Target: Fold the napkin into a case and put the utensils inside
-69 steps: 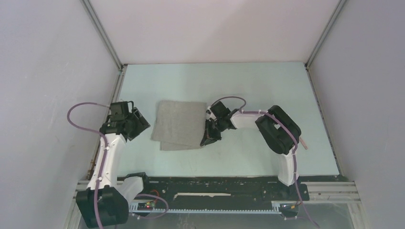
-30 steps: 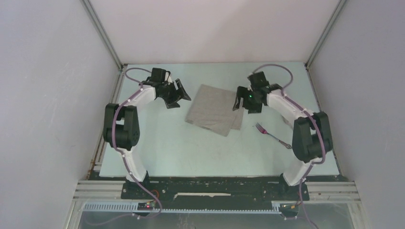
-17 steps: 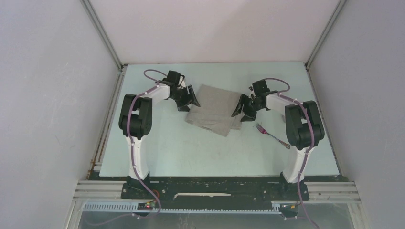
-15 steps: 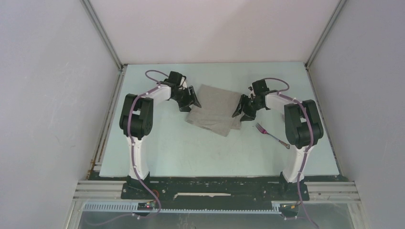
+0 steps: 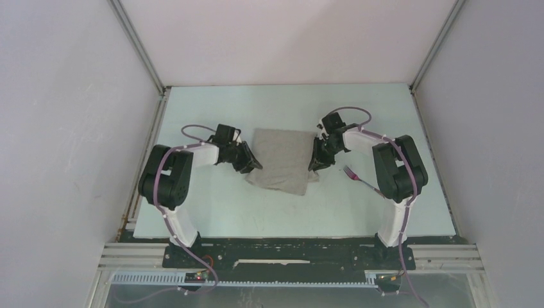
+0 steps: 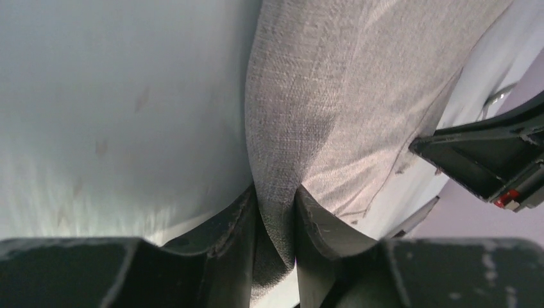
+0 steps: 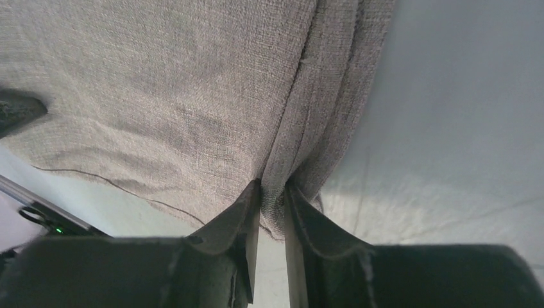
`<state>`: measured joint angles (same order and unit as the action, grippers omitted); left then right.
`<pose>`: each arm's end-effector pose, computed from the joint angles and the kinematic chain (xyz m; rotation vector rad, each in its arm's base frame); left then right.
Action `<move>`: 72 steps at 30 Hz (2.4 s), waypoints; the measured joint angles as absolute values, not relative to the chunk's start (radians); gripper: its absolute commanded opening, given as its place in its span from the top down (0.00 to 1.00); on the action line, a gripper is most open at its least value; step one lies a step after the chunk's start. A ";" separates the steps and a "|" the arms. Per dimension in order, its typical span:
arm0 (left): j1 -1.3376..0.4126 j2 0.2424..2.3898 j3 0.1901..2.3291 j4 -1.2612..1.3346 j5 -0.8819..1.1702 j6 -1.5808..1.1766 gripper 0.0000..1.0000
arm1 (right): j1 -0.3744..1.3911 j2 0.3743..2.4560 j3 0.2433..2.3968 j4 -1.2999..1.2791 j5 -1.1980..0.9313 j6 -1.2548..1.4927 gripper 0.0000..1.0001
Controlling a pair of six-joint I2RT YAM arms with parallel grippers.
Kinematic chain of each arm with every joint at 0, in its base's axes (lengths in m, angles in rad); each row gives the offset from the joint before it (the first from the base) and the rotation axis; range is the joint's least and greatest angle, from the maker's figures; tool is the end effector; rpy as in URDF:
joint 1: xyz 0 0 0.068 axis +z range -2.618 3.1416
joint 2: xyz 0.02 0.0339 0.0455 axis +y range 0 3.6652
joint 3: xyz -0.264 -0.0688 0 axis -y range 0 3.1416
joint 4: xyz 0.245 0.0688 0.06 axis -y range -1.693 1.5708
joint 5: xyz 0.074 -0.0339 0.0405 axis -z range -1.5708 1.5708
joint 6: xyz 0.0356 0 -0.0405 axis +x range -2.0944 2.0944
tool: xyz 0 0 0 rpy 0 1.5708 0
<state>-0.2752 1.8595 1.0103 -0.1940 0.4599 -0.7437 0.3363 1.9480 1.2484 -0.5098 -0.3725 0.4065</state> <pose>0.3377 -0.1118 0.1308 -0.4702 2.7209 -0.9262 0.3556 0.1380 0.1469 0.0020 2.8619 0.6919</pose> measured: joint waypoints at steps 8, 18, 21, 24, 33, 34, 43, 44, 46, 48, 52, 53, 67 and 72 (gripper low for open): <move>-0.310 1.560 0.697 -0.156 0.421 -0.802 0.26 | 0.434 1.802 1.141 -0.627 -0.203 0.372 0.24; -0.314 1.358 0.588 -0.298 0.328 -0.762 0.43 | 0.471 1.473 0.934 -0.632 -0.193 0.629 0.16; -0.321 1.382 0.571 -0.281 0.377 -0.765 0.45 | 0.501 1.469 0.854 -0.567 -0.254 0.796 0.18; -0.329 1.392 0.570 -0.262 0.394 -0.760 0.46 | 0.530 1.485 0.823 -0.540 -0.271 0.948 0.21; -0.337 1.248 0.474 -0.245 0.361 -0.776 0.36 | 0.563 1.532 0.823 -0.535 -0.216 1.177 0.28; -0.338 1.228 0.458 -0.243 0.360 -0.780 0.38 | 0.569 1.532 0.823 -0.536 -0.210 1.200 0.29; -0.344 1.241 0.432 -0.184 0.377 -0.785 0.55 | 0.593 1.599 0.829 -0.582 -0.208 1.359 0.41; -0.345 1.242 0.426 -0.178 0.377 -0.786 0.58 | 0.595 1.605 0.837 -0.601 -0.207 1.371 0.41; -0.345 1.241 0.416 -0.169 0.377 -0.786 0.64 | 0.603 1.614 0.848 -0.630 -0.199 1.392 0.42; -0.345 1.242 0.409 -0.164 0.373 -0.786 0.67 | 0.611 1.618 0.852 -0.654 -0.196 1.409 0.42; -0.346 1.242 0.402 -0.156 0.370 -0.785 0.67 | 0.625 1.624 0.857 -0.682 -0.194 1.440 0.43; -0.346 1.243 0.402 -0.155 0.371 -0.785 0.67 | 0.629 1.625 0.858 -0.688 -0.193 1.448 0.43; -0.346 1.243 0.395 -0.134 0.382 -0.780 0.65 | 0.637 1.647 0.889 -0.718 -0.171 1.480 0.42; -0.347 1.241 0.395 -0.135 0.381 -0.777 0.65 | 0.645 1.654 0.929 -0.741 -0.102 1.464 0.43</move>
<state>-0.3470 1.2411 0.3946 -0.1352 0.3813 -0.7769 0.6449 1.6539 0.9295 -0.7414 -0.1024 1.4639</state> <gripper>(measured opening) 0.345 0.578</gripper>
